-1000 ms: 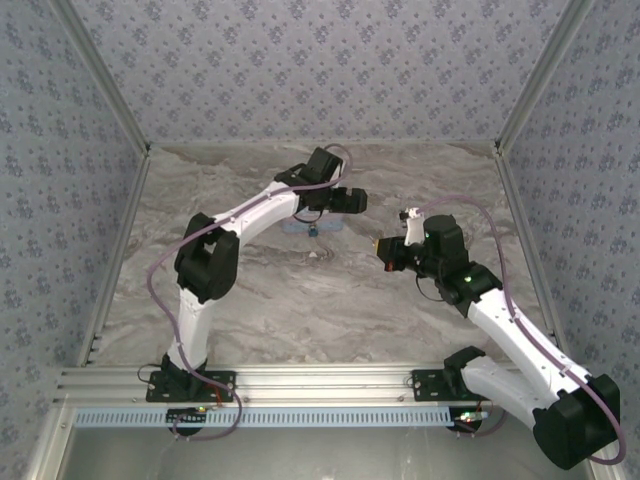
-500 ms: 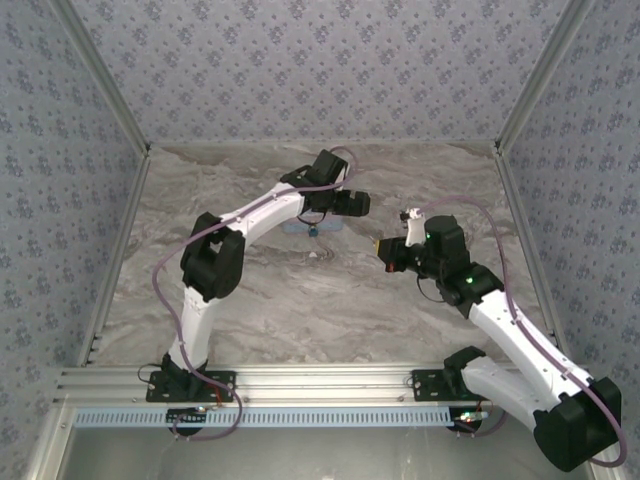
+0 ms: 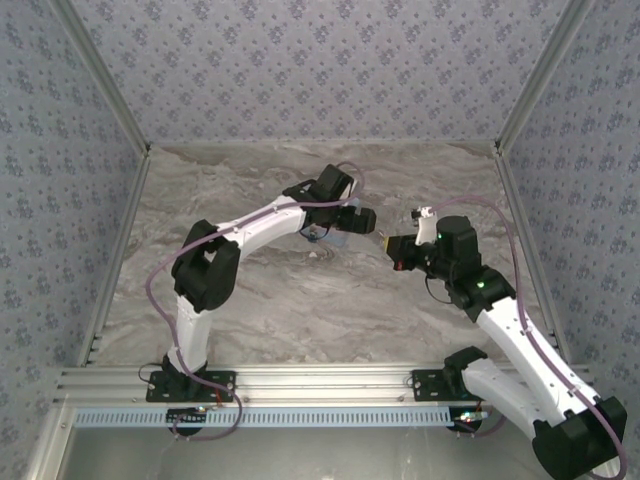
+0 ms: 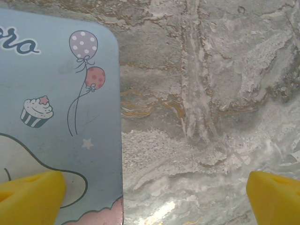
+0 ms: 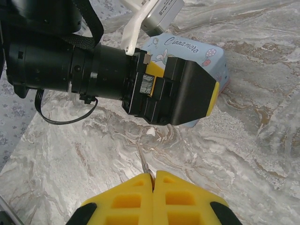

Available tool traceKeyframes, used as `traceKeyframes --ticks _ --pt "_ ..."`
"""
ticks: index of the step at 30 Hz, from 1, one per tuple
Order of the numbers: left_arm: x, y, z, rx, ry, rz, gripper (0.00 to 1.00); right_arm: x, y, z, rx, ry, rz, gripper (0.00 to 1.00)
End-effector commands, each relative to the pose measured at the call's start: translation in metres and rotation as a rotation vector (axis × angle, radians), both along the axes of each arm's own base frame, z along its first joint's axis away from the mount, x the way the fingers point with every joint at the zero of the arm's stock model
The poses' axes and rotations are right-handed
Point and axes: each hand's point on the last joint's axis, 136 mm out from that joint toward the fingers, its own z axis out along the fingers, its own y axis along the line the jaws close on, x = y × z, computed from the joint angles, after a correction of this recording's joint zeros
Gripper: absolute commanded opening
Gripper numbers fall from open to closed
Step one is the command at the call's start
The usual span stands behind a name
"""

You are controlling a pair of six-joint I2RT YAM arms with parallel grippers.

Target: Unlock the padlock with the key

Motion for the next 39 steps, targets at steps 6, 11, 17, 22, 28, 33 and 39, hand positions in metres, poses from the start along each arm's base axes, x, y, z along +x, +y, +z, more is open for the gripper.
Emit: traceKeyframes --ticks 6,11,17,22,28,33,39 --pt "-0.017 -0.007 0.024 -0.04 0.019 -0.044 0.99 -0.003 -0.005 0.004 -0.004 -0.004 -0.006 0.04" --pt "-0.012 0.004 0.074 -0.09 -0.119 -0.045 0.99 -0.004 -0.003 -0.001 0.009 0.004 0.001 0.04" --pt "-0.006 0.042 0.111 -0.124 -0.299 0.017 0.99 -0.003 0.003 -0.009 0.047 0.013 0.013 0.04" --pt "-0.008 0.078 0.118 -0.141 -0.386 0.079 0.99 -0.003 0.005 -0.015 0.047 0.024 0.021 0.04" --pt "-0.024 0.108 0.099 -0.069 -0.448 0.047 1.0 -0.001 0.014 -0.016 0.071 0.014 0.042 0.04" --pt "-0.039 0.124 0.064 -0.138 -0.296 0.024 1.0 0.002 0.029 -0.021 0.088 0.018 0.073 0.05" --pt "-0.039 0.141 0.02 -0.24 -0.196 0.078 0.99 0.015 0.045 -0.036 0.095 0.047 0.093 0.05"
